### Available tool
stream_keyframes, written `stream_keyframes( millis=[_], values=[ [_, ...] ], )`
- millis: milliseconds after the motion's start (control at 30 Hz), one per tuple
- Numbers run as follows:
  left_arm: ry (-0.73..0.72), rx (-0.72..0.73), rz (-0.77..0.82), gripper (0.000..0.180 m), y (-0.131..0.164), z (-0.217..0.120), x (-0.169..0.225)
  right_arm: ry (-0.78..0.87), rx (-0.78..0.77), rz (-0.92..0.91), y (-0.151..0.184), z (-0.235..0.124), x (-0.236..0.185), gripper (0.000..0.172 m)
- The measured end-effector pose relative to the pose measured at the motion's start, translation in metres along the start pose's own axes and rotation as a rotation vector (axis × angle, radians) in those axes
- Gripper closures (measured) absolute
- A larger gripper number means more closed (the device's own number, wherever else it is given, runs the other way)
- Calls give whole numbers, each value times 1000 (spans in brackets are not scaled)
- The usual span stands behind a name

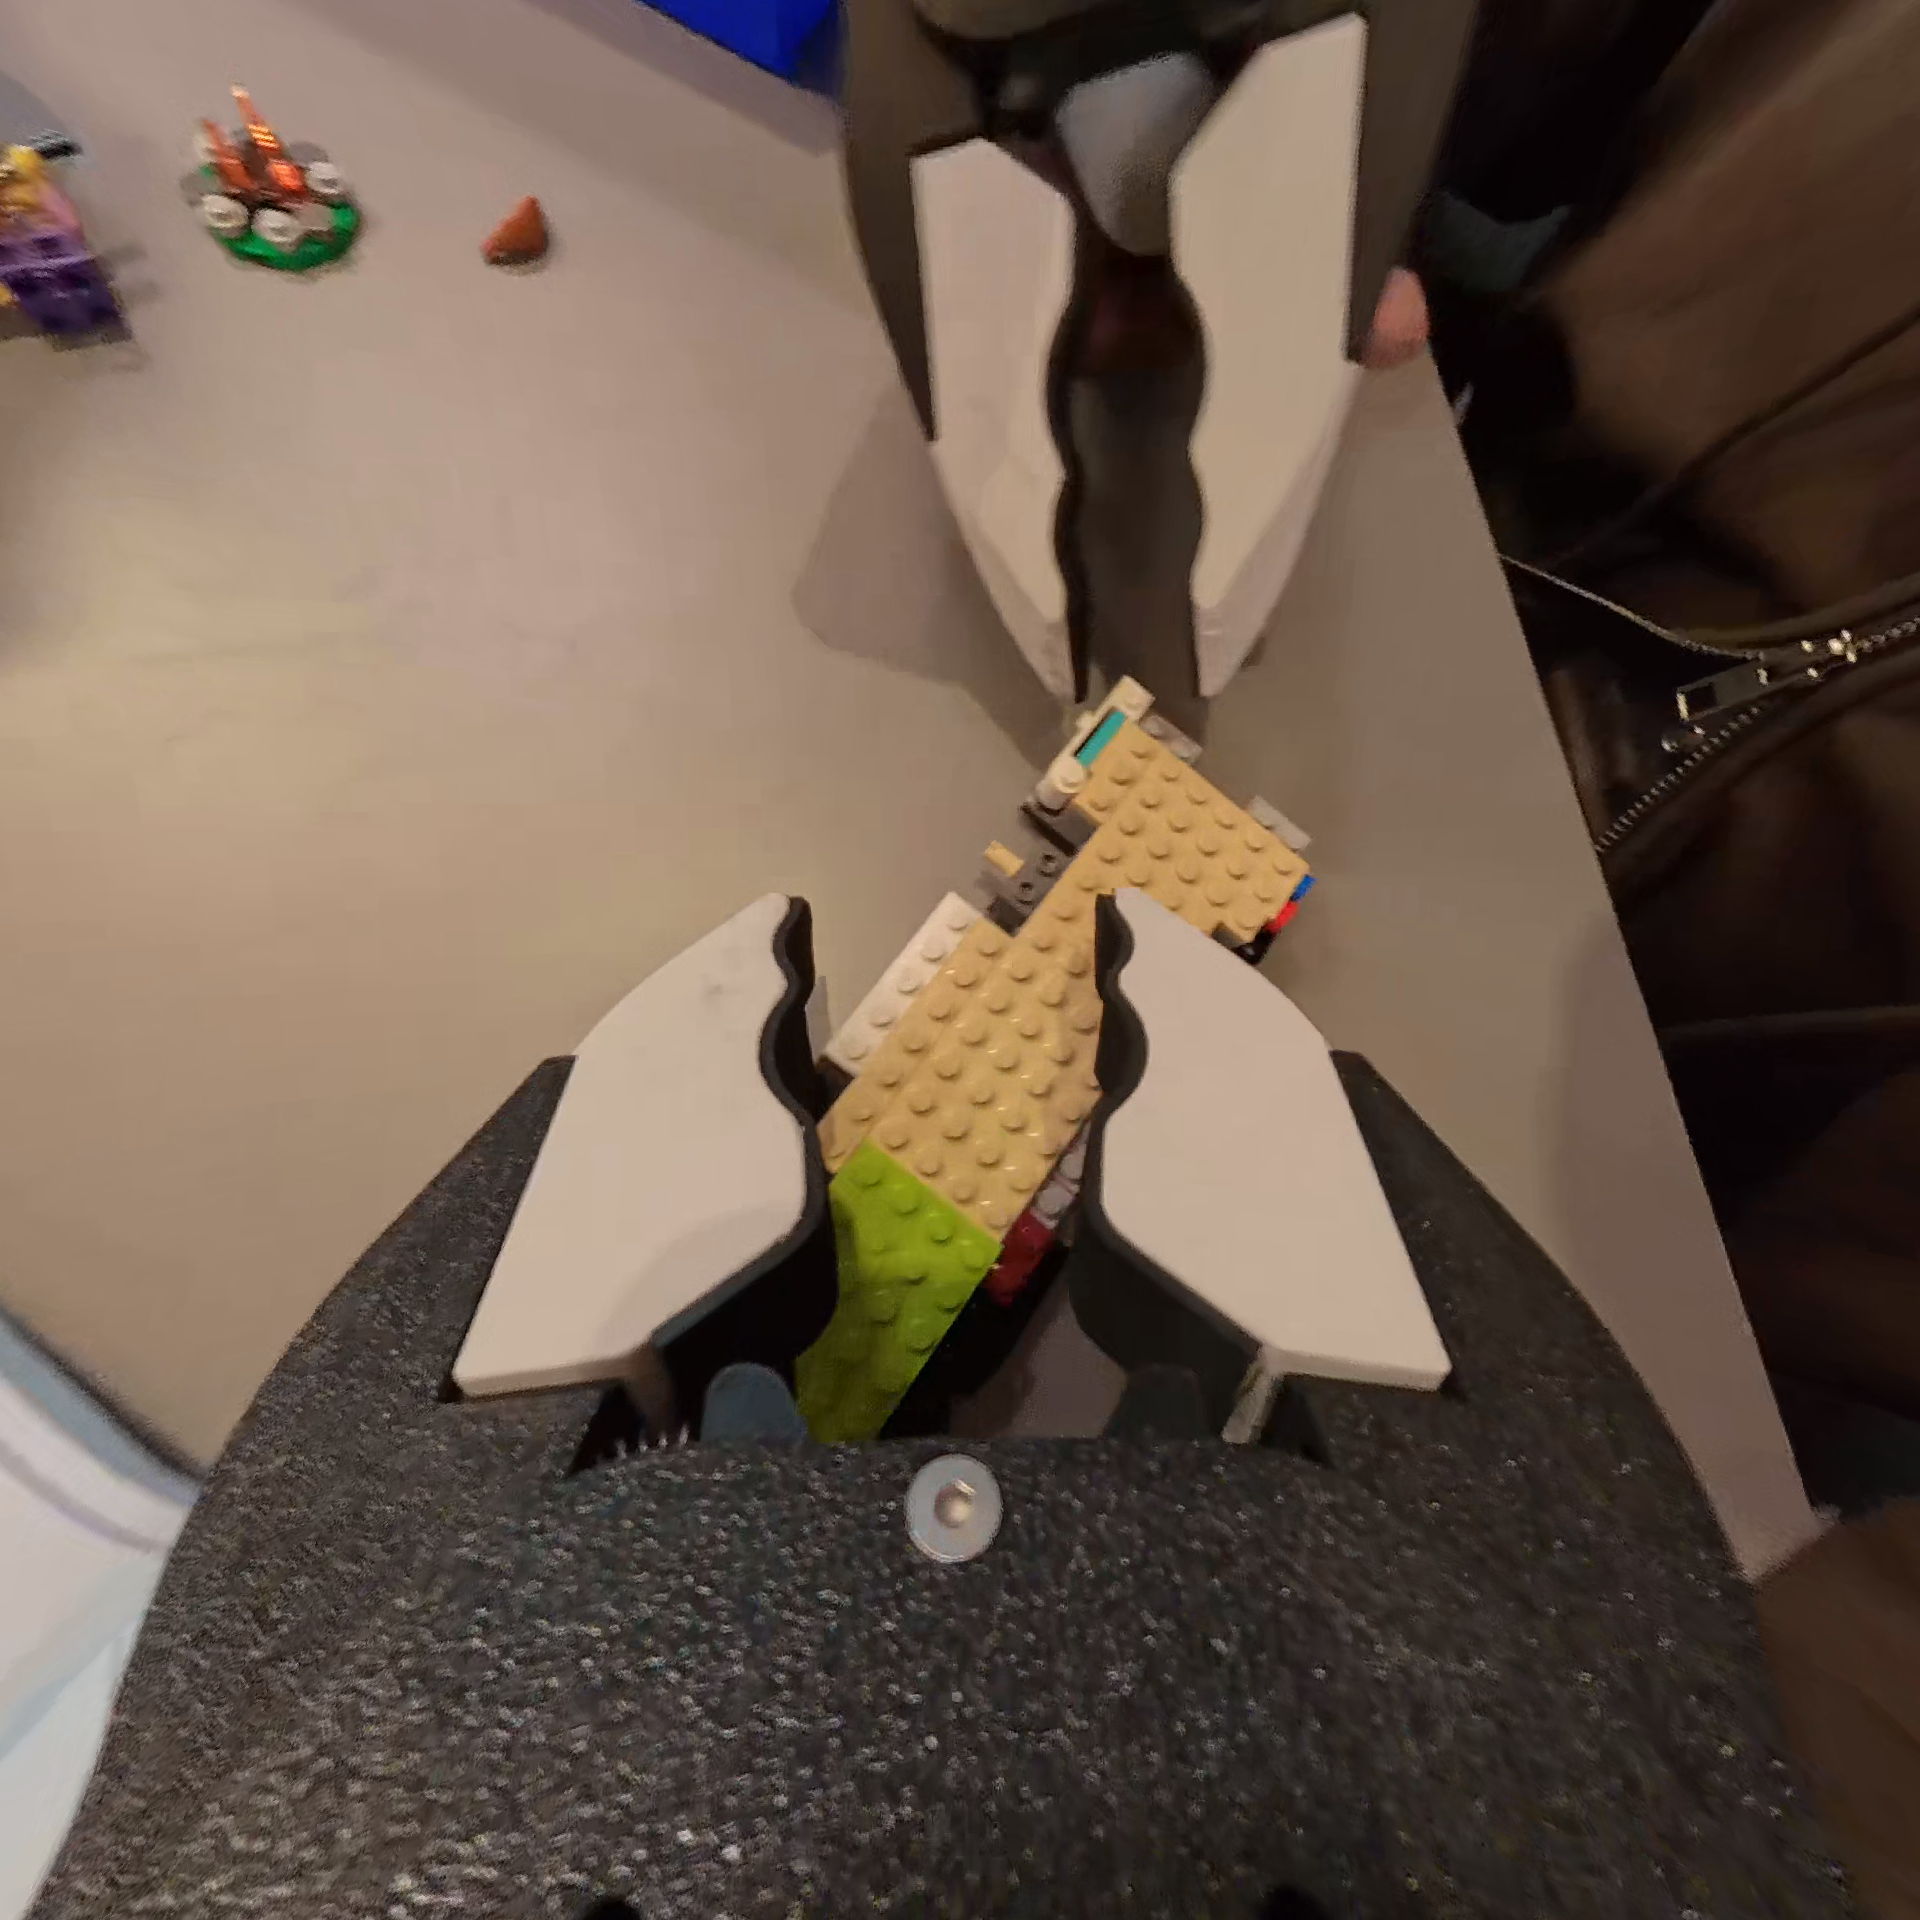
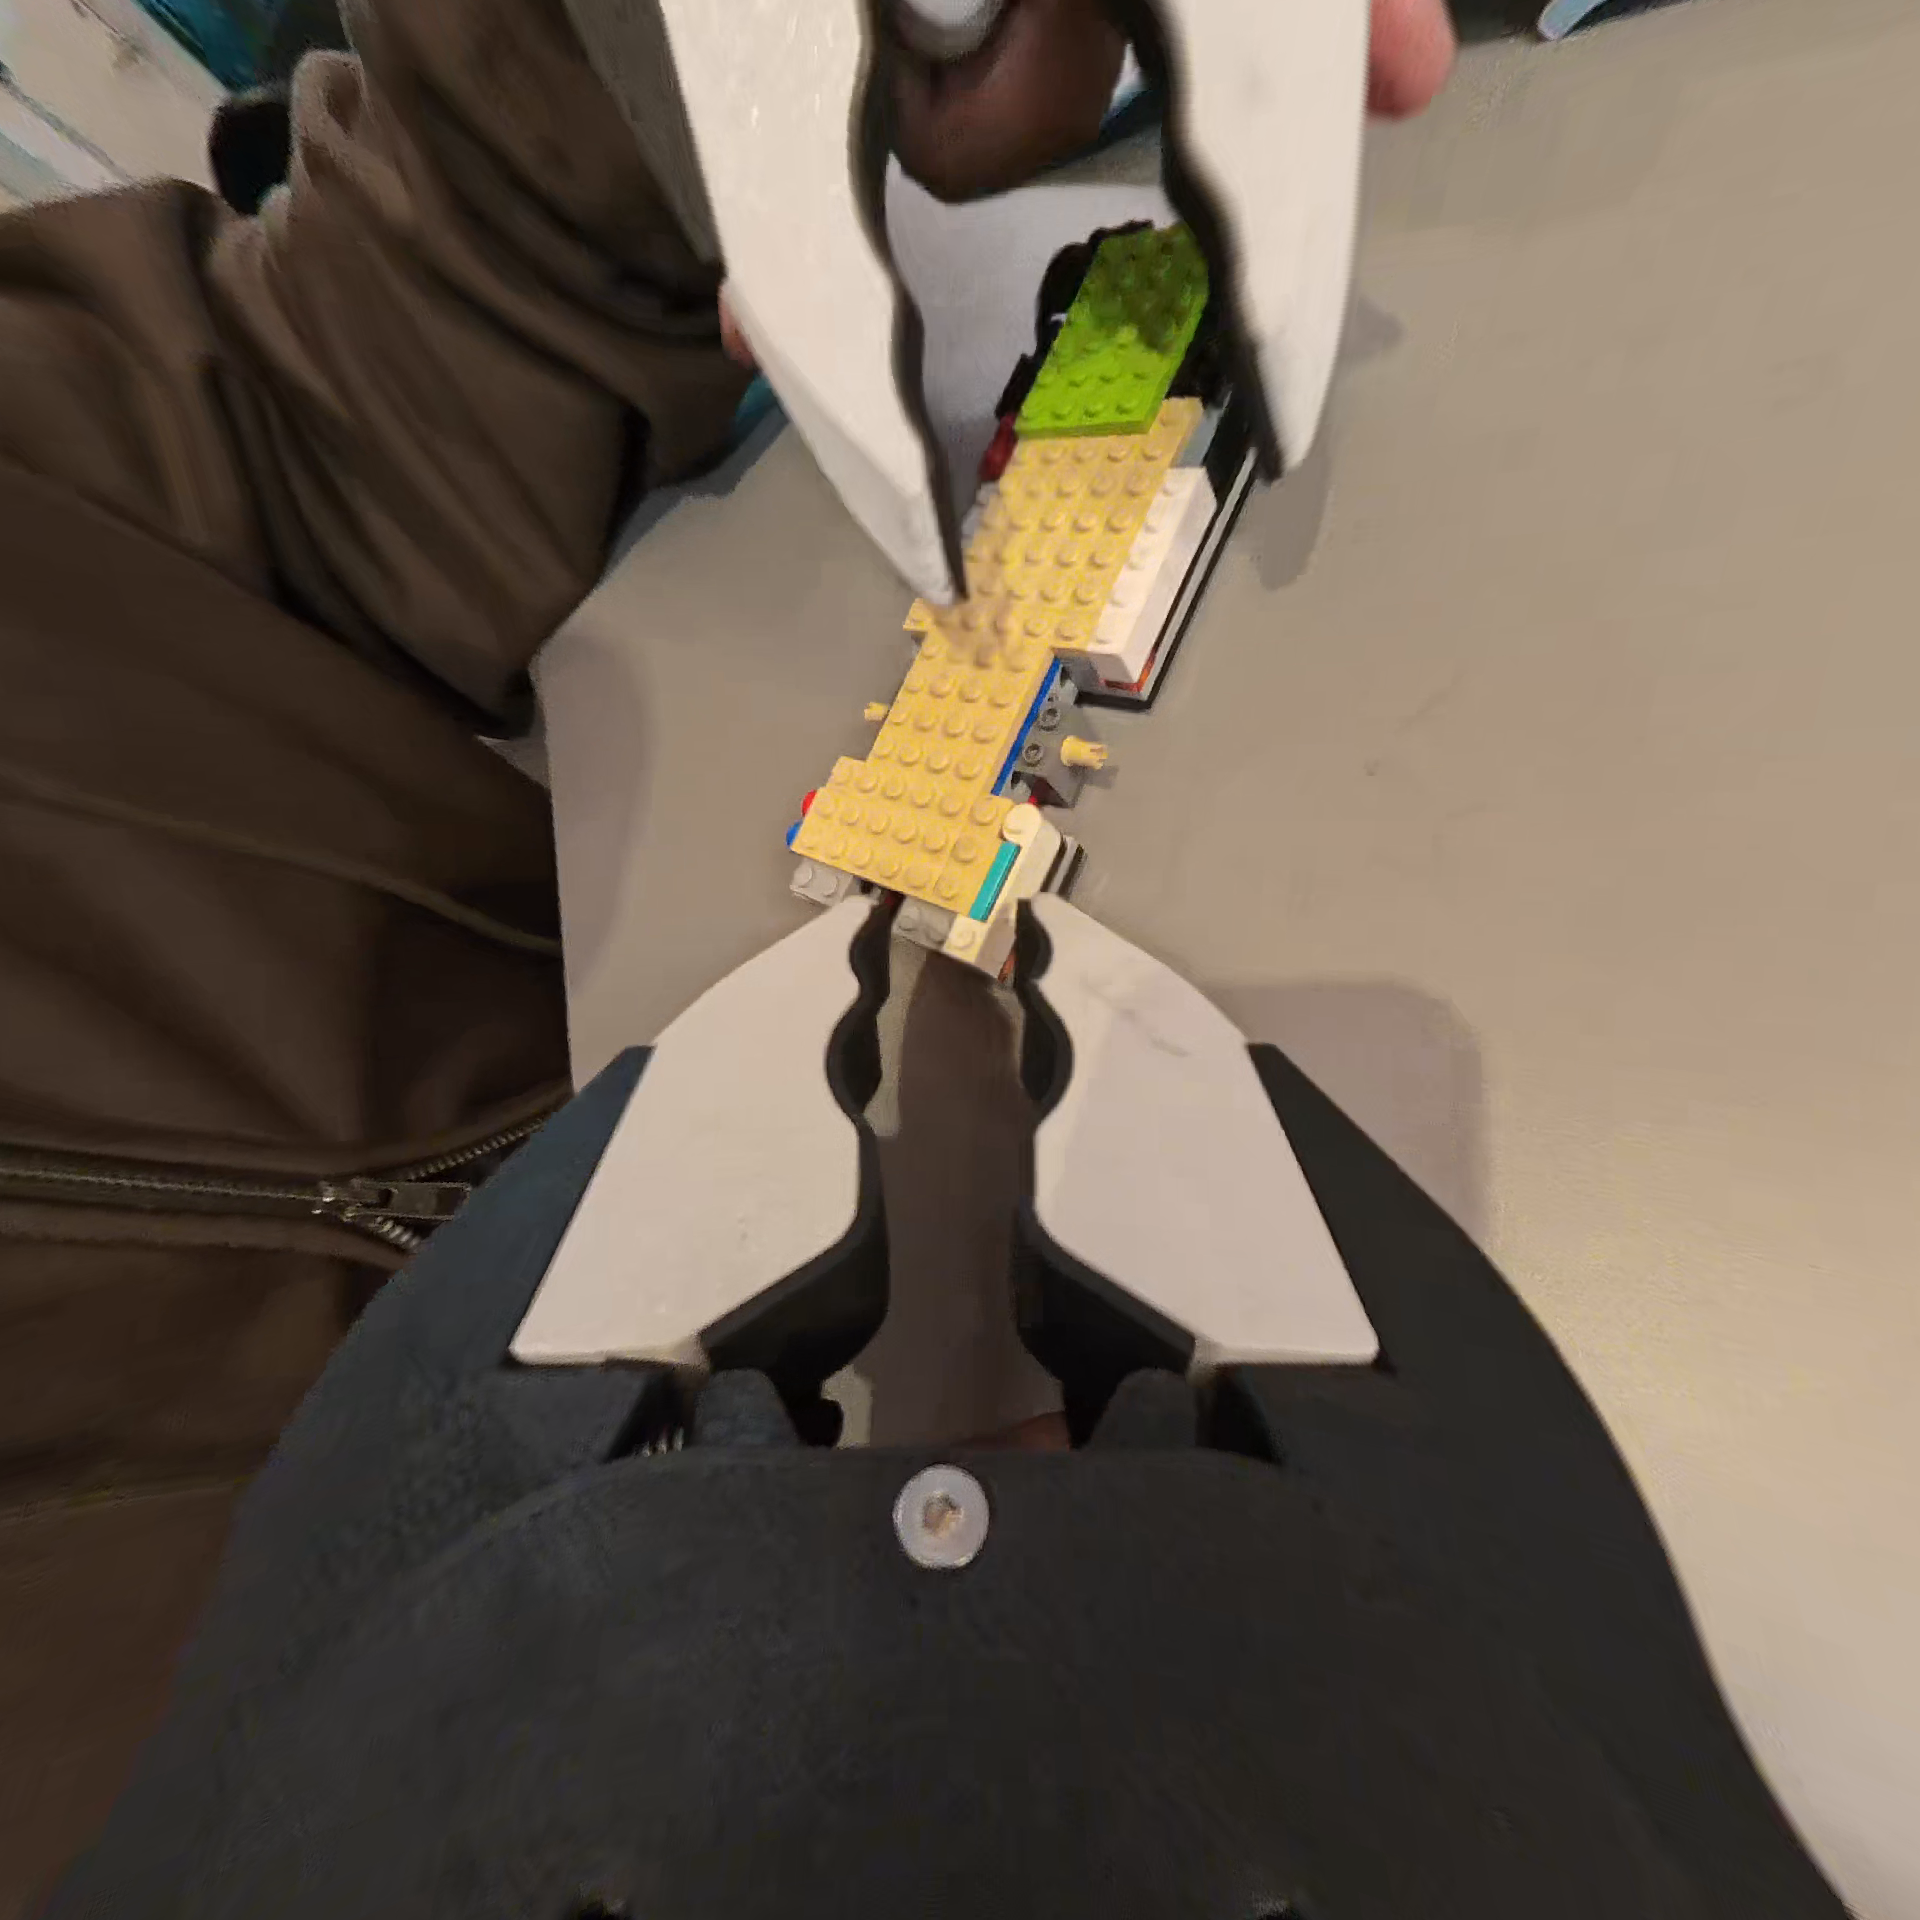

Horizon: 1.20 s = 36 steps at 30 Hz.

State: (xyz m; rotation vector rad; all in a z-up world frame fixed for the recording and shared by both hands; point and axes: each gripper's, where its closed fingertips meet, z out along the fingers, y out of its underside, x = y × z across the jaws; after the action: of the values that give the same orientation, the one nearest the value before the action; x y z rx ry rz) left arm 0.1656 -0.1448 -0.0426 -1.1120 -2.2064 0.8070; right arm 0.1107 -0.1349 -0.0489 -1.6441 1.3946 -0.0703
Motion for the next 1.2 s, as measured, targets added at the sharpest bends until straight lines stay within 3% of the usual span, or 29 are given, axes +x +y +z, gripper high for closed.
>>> stream_keyframes(
  millis=[33,200,433,633,800,1200],
  values=[
    [15,-11,11,129,1,3,4,-19,-2,3,-1,-1,0,150],
    [94,-25,41,135,-3,18,25,-29,-34,47,-7,-1,13,157],
    [79,-86,48,137,-4,29,34,-85,-117,66,-2,8,14,158],
    [55,-93,140,154,-2,31,36,-160,-150,70,2,9,7,160],
    [62,-84,169,155,-2,31,37,-174,-162,7,2,9,4,170],
    [57,-79,171,156,-1,30,35,-43,-142,-215,-3,8,9,170]
  ],
)
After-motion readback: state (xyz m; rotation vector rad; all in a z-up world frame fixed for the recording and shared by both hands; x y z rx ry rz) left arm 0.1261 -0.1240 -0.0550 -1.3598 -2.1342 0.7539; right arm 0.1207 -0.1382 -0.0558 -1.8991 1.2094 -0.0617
